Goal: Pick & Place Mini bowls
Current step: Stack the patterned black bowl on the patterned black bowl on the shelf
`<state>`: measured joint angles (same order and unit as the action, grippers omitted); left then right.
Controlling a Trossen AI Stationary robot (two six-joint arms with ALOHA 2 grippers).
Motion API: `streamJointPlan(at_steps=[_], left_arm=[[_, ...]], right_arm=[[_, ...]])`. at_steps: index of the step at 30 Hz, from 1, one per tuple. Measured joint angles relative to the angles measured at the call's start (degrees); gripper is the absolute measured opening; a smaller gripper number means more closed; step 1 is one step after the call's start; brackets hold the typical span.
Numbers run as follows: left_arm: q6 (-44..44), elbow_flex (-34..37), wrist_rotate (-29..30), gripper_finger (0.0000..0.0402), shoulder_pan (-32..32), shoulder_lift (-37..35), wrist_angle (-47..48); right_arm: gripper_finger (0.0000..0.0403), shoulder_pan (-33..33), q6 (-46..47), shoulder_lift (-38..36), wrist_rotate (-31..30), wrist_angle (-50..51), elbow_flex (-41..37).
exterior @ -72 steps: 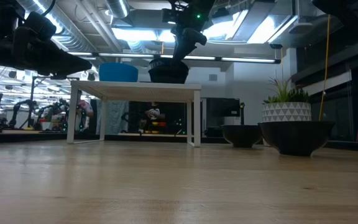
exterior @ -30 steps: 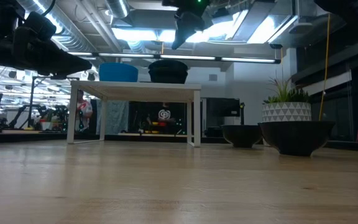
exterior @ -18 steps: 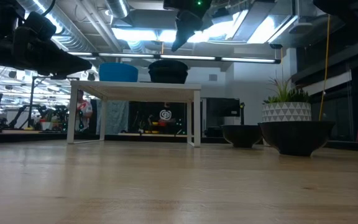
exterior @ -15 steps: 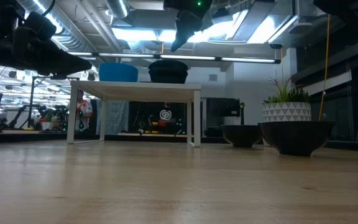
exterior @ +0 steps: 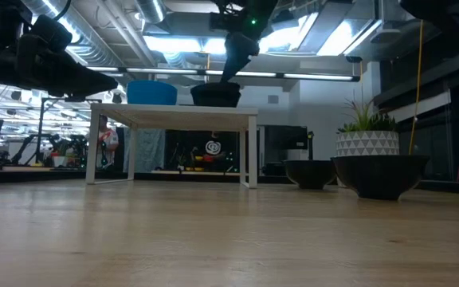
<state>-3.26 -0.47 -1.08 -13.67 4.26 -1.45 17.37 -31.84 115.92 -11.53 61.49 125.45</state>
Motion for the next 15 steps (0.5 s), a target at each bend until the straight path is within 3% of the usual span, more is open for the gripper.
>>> streamJointPlan(at_steps=[11, 15], left_arm=[[0.0, 0.0, 0.0, 0.0086, 0.0, 0.0, 0.0], [0.0, 0.0, 0.0, 0.0086, 0.0, 0.0, 0.0]], right_arm=[[0.0002, 0.8, -0.7, -0.1, -6.0, 2.1, 5.7], [0.0001, 3.4, 0.8, -0.1, -4.6, 5.4, 5.5]])
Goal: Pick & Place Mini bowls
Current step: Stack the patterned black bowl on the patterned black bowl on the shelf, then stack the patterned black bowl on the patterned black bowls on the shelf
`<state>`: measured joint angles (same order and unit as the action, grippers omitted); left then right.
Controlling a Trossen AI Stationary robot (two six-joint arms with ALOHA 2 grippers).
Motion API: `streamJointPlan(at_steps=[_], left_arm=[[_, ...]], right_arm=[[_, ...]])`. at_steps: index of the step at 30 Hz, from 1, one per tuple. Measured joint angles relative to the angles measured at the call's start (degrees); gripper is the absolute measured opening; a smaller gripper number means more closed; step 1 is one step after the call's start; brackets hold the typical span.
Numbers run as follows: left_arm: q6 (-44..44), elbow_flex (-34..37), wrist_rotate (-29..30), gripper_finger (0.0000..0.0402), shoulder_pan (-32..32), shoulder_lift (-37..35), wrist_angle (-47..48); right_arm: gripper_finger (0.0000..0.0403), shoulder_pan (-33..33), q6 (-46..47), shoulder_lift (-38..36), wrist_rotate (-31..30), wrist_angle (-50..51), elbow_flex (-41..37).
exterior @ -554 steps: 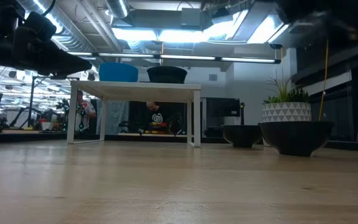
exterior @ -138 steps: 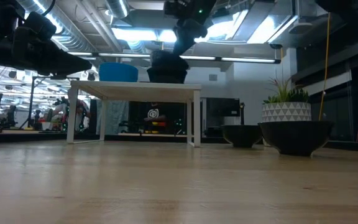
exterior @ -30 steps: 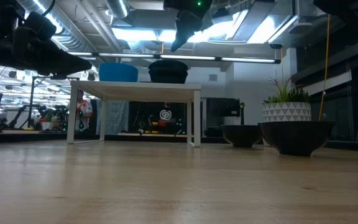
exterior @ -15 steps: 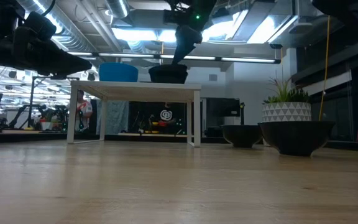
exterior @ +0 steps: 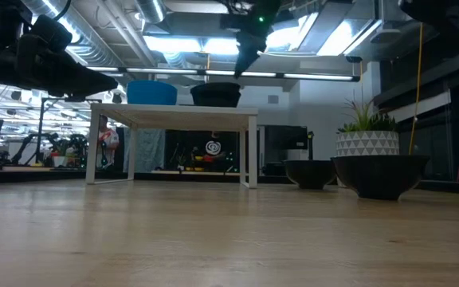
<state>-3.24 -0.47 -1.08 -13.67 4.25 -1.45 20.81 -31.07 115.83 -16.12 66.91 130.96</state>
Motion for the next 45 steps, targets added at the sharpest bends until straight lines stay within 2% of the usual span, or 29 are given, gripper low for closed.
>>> streamJointPlan(at_steps=[5, 9, 22, 30, 40, 45], left_arm=[[0.0, 0.0, 0.0, 0.0086, 0.0, 0.0, 0.0], [0.0, 0.0, 0.0, 0.0086, 0.0, 0.0, 0.0], [0.0, 0.0, 0.0, 0.0086, 0.0, 0.0, 0.0], [0.0, 0.0, 0.0, 0.0086, 0.0, 0.0, 0.0], [0.0, 0.0, 0.0, 0.0086, 0.0, 0.0, 0.0], [0.0, 0.0, 0.0, 0.0086, 0.0, 0.0, 0.0]], right_arm=[[0.0001, 3.0, 2.7, 0.0, 1.5, 0.5, 0.0], [0.0001, 4.5, 2.8, 0.1, 5.9, 0.3, -0.1], [0.0001, 4.9, 2.4, 0.5, 6.3, -1.5, -4.4], [0.0005, 4.9, 2.4, 0.4, 4.6, -0.1, -0.3], [0.0008, 0.3, 9.2, 0.4, 5.0, 11.1, 3.9], [0.0009, -4.5, 13.2, 0.4, 10.4, 15.0, 3.8]])
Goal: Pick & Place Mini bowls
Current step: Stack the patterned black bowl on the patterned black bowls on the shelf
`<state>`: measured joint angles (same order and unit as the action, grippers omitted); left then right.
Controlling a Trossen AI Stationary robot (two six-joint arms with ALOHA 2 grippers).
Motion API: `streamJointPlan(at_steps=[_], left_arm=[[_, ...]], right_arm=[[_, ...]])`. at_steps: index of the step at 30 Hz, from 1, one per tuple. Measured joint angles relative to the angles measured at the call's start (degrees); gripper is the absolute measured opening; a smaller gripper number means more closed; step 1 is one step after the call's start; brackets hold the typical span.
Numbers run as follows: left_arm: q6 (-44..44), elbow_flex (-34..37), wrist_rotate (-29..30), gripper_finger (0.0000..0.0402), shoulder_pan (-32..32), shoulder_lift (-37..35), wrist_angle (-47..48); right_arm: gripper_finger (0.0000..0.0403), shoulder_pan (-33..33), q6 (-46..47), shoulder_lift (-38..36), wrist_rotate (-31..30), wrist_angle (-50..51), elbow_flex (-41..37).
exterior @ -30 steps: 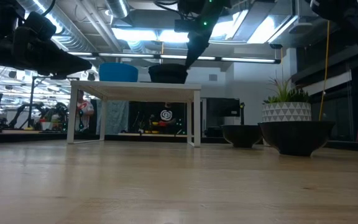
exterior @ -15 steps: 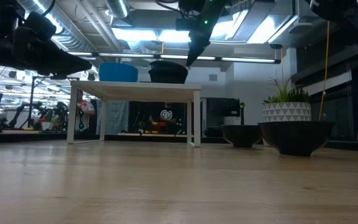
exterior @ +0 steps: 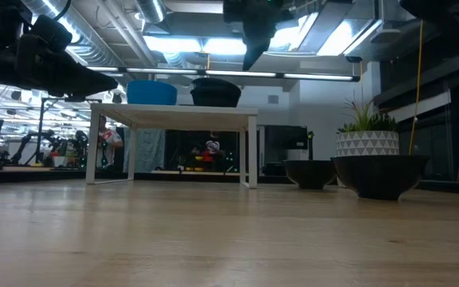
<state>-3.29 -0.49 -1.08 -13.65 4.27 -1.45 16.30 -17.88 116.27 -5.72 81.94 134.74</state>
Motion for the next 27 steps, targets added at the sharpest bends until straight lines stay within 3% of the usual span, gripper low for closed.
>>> streamJointPlan(at_steps=[12, 17, 23, 27], left_arm=[[0.0, 0.0, 0.0, 0.0086, 0.0, 0.0, 0.0], [0.0, 0.0, 0.0, 0.0086, 0.0, 0.0, 0.0], [0.0, 0.0, 0.0, 0.0086, 0.0, 0.0, 0.0], [0.0, 0.0, 0.0, 0.0086, 0.0, 0.0, 0.0]], right_arm=[[0.0009, -12.9, 8.6, 0.0, 1.4, 2.8, 0.0], [0.0009, -16.8, 17.0, 0.0, 1.5, 8.2, -0.1], [0.0009, -20.9, 30.6, 0.0, 1.5, 8.1, -0.5], [0.001, -23.4, 34.4, -0.1, 1.4, 8.0, -1.9]])
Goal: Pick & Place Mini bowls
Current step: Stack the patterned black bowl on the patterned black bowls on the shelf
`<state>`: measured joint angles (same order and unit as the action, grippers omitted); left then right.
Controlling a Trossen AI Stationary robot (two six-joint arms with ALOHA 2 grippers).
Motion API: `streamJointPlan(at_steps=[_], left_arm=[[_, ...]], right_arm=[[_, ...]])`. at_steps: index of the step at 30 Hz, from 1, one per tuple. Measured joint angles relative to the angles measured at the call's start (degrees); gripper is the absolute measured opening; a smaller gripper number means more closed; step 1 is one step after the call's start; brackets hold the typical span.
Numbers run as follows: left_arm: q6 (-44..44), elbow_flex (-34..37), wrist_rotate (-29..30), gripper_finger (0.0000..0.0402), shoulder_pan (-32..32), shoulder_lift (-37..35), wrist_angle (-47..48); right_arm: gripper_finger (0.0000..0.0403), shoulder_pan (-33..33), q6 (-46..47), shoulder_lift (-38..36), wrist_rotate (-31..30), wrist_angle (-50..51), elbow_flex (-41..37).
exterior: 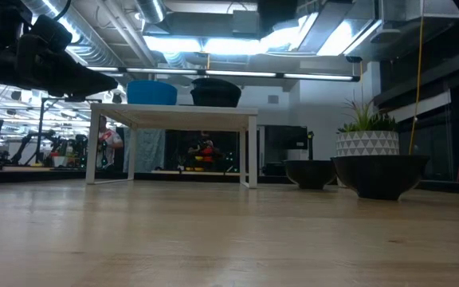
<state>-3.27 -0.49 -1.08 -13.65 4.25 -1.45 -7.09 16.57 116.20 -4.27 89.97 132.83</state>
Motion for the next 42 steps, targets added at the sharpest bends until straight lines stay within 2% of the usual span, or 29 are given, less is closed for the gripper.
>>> streamJointPlan(at_steps=[4, 7, 9, 13, 18, 22, 25, 31, 38, 42], left_arm=[[0.0, 0.0, 0.0, 0.0086, 0.0, 0.0, 0.0], [0.0, 0.0, 0.0, 0.0086, 0.0, 0.0, 0.0], [0.0, 0.0, 0.0, 0.0086, 0.0, 0.0, 0.0], [0.0, 0.0, 0.0, 0.0086, 0.0, 0.0, 0.0], [0.0, 0.0, 0.0, 0.0086, 0.0, 0.0, 0.0], [0.0, 0.0, 0.0, 0.0086, 0.0, 0.0, 0.0], [0.0, 0.0, 0.0, 0.0086, 0.0, 0.0, 0.0], [0.0, 0.0, 0.0, 0.0086, 0.0, 0.0, 0.0], [0.0, 0.0, 0.0, 0.0086, 0.0, 0.0, 0.0], [0.0, 0.0, 0.0, 0.0086, 0.0, 0.0, 0.0]], right_arm=[[0.0014, -1.9, 5.5, 0.0, 0.0, 0.0, -3.2], [0.0033, -3.1, 10.3, 0.0, 0.0, 0.0, -7.2], [0.0053, -3.9, 13.5, 0.0, 0.1, 0.0, -10.1], [0.0106, -5.4, 17.5, 0.0, 4.1, 0.0, -16.5], [0.0167, -7.2, 17.6, 0.0, 7.3, 0.0, -25.6], [0.0194, -8.8, 17.4, 0.0, 7.2, 0.1, -31.7], [0.0198, -10.0, 17.4, 0.0, 4.9, 0.1, -35.2], [0.0188, -12.1, 20.2, 0.0, -4.1, -0.1, -39.6], [0.0179, -13.2, 20.9, 0.0, -8.0, -5.4, -44.0], [0.0181, -13.4, 20.1, 0.0, -8.2, -8.5, -46.4]])
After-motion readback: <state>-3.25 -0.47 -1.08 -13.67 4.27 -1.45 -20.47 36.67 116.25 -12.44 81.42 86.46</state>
